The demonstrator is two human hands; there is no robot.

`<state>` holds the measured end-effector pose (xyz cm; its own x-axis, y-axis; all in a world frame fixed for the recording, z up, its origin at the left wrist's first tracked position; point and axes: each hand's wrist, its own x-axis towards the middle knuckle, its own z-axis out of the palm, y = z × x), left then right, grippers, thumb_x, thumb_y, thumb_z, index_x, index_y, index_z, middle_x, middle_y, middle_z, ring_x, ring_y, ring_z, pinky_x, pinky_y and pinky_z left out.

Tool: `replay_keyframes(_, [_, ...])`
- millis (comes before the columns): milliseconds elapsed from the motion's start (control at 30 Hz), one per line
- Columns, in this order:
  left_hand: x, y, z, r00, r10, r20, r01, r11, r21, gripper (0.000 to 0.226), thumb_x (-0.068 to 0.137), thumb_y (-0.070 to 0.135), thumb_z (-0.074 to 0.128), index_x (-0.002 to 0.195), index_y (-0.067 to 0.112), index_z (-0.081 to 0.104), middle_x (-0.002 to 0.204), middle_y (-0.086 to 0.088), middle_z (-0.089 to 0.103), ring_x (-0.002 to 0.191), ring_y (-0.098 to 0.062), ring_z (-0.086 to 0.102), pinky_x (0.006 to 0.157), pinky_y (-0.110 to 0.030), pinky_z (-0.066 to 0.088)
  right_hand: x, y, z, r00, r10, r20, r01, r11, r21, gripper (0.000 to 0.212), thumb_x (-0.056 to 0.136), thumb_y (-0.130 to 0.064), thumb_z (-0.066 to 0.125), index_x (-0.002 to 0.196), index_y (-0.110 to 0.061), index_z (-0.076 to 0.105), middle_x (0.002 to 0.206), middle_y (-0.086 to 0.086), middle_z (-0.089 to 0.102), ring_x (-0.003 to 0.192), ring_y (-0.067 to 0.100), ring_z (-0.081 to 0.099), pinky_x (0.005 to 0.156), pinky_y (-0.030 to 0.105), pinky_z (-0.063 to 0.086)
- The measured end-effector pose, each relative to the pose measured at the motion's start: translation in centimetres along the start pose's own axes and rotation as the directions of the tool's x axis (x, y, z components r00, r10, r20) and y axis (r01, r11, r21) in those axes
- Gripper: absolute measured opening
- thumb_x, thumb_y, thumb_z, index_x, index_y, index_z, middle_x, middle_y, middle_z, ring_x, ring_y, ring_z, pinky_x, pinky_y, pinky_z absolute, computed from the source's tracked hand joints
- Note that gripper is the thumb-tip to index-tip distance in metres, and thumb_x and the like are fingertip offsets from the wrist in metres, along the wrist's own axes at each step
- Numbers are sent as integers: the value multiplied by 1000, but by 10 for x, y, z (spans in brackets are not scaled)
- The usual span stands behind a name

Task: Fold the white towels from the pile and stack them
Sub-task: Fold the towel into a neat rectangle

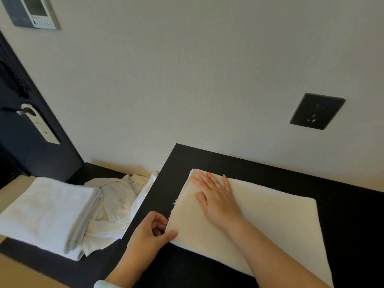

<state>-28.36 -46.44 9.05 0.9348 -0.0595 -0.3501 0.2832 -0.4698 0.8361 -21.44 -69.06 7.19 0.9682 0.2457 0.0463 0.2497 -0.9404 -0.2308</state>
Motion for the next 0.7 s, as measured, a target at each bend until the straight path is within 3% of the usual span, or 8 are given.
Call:
replay_keyframes(100, [-10,3,-1,987,55,152,-37,992,-120,39,79,36,77,110,30,54,99,4,73,80,-13,63,85,-33,50,1,2,1,1000,0,-20,0,1000,5,50,105,-42,19,155,-40,16,164,-17,9,151,5,-1,120,41,-17])
replay_keyframes(167, [-10,8,3,978,87,189,-82,996,-37,31,87,39,70,110,32,52,97,6,72,81,-12,64,84,-29,48,1,3,2,1000,-2,-27,2,1000,2,50,106,-42,21,155,-40,18,164,-16,11,151,4,1,119,40,-17])
replay_keyframes(267, [-4,18,2,984,127,127,-139,985,98,13,95,42,57,104,35,51,95,11,69,83,-2,63,81,-26,48,-1,4,2,1000,-16,-11,16,1000,-10,50,106,-44,19,155,-39,17,164,-17,10,151,3,-1,119,39,-18])
replay_keyframes(433, [3,17,-6,966,136,218,-186,955,230,8,99,45,47,102,38,46,92,15,65,82,1,61,69,-18,44,-5,8,0,999,-34,27,34,999,-26,51,105,-46,11,156,-41,11,164,-18,7,150,1,-5,120,41,-17])
replay_keyframes(600, [15,14,10,995,18,96,-47,950,308,12,99,44,46,95,34,42,91,7,61,80,-6,60,65,-21,43,-5,8,2,999,-50,-2,50,999,-22,50,105,-44,13,155,-40,14,164,-16,11,150,3,-2,120,39,-17])
replay_keyframes(700, [10,21,15,998,40,-52,-18,928,372,20,95,46,53,98,33,38,93,11,58,81,-4,58,67,-19,46,-6,9,1,999,-47,-3,47,999,-2,49,106,-43,16,155,-40,17,163,-17,12,150,2,-1,121,39,-16])
